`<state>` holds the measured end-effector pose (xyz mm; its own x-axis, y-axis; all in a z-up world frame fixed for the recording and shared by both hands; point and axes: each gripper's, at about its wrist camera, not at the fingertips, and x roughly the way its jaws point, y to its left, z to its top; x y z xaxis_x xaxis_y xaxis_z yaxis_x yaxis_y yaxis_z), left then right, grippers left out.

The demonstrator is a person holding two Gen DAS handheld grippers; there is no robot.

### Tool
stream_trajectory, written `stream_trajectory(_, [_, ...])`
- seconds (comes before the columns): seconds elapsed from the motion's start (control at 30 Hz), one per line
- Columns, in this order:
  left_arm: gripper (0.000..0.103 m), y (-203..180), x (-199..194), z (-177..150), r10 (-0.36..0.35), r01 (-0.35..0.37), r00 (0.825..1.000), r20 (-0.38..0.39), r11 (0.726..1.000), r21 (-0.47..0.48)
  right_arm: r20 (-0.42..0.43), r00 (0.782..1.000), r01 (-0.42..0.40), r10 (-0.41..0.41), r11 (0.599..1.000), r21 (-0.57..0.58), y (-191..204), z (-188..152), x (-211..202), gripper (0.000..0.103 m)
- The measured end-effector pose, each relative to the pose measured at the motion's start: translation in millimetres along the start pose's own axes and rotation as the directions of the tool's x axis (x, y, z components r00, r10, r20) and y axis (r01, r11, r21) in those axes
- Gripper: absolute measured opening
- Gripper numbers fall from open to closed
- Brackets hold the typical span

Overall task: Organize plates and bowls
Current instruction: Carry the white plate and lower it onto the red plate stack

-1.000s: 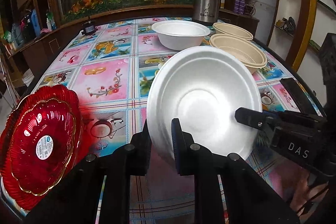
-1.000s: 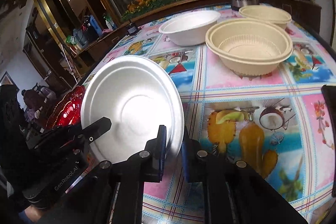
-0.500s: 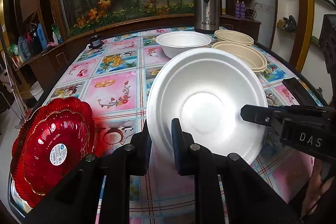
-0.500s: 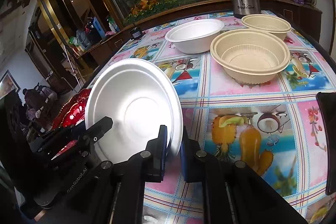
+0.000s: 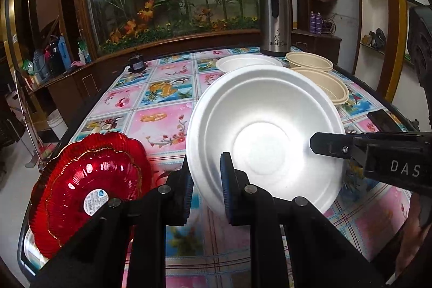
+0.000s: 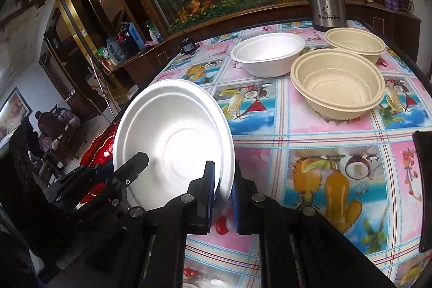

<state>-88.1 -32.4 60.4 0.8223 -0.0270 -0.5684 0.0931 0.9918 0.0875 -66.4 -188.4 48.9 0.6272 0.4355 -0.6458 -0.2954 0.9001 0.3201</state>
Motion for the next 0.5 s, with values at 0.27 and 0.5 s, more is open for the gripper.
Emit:
stream_trajectory(0.27, [0.015,36,-14,6,0.044,-0.043,0.999,0.017,0.997,-0.066,-0.021,0.999,-0.033,0.032,0.997,-0.069,36,17,8,0.011])
stream_trajectory(0.5, [0.015,84,-25,-3,0.137,-0.133,0.991,0.012,0.98,-0.149,-0.076,0.992,-0.114,0.104,0.983,-0.147,86,29,32,0.011])
